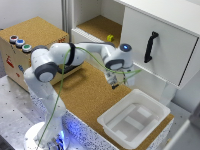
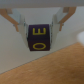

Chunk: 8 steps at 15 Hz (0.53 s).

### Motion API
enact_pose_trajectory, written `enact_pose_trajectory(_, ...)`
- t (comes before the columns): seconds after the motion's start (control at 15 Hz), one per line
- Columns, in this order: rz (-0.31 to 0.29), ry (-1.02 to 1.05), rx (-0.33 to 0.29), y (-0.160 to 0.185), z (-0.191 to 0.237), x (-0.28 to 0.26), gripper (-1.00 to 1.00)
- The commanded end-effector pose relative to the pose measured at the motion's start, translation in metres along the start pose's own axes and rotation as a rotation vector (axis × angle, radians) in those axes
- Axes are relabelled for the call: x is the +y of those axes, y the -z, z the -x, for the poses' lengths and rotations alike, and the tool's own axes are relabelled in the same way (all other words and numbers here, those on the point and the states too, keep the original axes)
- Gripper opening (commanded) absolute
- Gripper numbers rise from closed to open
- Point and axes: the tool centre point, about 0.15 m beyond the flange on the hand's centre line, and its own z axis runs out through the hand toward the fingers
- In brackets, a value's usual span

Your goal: Place the purple object inside the left cabinet

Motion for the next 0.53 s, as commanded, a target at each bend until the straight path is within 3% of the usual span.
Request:
enact_pose_trajectory(0.0, -0.067, 0.251, 0.044, -0.001, 0.03, -0.132, -1.0)
enact_pose_trajectory(0.47, -0.194, 0.371, 0.024, 0.028, 0.016, -0.317, -1.0)
